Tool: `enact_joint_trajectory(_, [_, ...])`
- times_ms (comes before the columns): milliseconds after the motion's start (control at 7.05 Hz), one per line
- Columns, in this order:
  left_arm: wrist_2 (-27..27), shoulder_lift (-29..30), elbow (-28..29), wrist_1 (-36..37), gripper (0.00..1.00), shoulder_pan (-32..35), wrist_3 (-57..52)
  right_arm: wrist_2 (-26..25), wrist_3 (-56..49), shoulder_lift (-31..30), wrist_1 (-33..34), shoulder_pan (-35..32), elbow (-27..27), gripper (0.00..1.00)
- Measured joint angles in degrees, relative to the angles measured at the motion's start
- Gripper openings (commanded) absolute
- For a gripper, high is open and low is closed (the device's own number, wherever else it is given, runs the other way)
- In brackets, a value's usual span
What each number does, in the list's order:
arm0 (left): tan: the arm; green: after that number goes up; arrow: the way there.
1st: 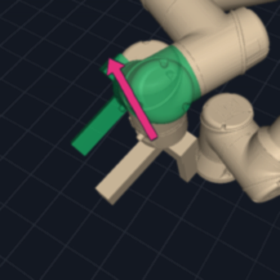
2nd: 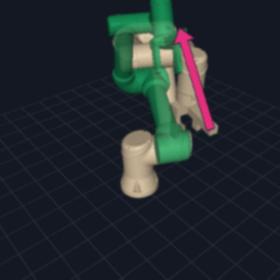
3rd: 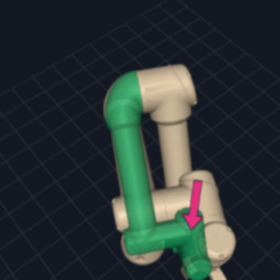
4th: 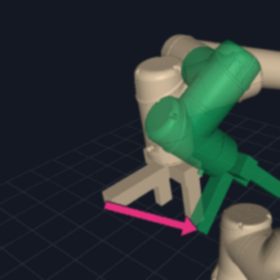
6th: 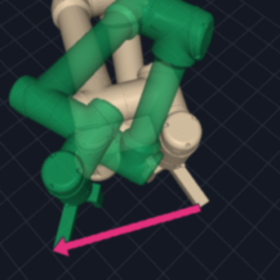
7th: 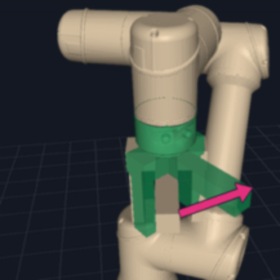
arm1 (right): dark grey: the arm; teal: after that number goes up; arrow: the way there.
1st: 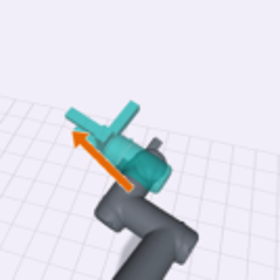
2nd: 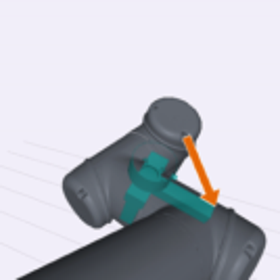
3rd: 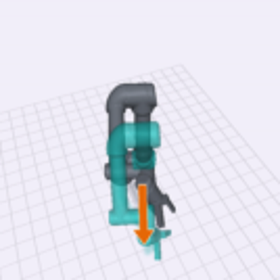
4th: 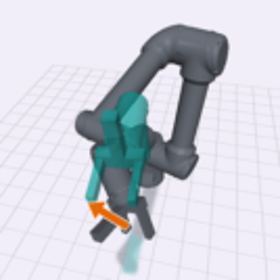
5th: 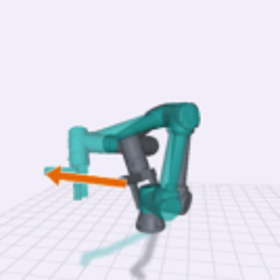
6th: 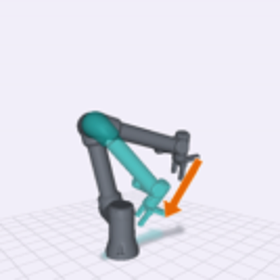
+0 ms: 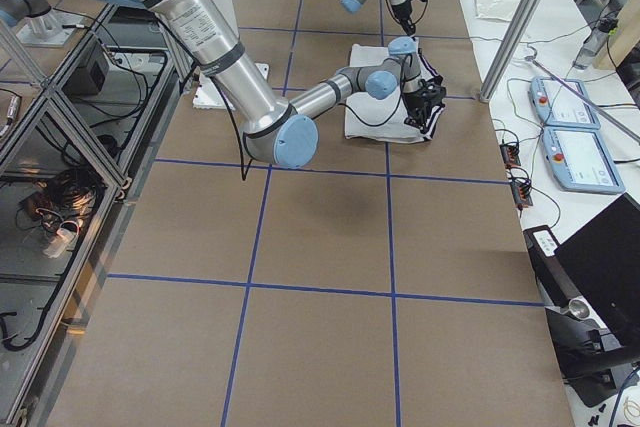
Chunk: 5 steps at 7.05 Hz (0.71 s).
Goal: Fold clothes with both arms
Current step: 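Lay the hem down just below the collar and open both grippers, then move the right gripper down to the side edge of the folded shirt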
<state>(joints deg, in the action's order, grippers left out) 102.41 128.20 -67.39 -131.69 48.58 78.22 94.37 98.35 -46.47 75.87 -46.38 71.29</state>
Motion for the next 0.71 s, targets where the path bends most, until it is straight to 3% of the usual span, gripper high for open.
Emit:
enact_joint_trajectory(142, [0.04, -0.04, 0.43, -0.79, 0.30, 0.68, -1.00, -0.04, 0.00, 1.00, -0.01, -0.18, -0.84, 0.04])
enact_joint_trajectory(284, [0.08, -0.19, 0.57, -1.11, 0.40, 1.34, -2.42, -0.08, -0.02, 1.85, -0.01, -0.30, -1.86, 0.31])
enact_joint_trajectory(425, [0.23, -0.35, 0.57, -1.38, 0.50, 2.10, -3.19, -0.10, -0.02, 2.45, -0.02, -0.55, -2.64, 0.42])
enact_joint_trajectory(709, [0.54, -0.67, 0.36, -2.24, 0.58, 3.19, -3.63, 1.01, 0.19, 3.32, 0.16, -1.43, -1.80, 0.53])
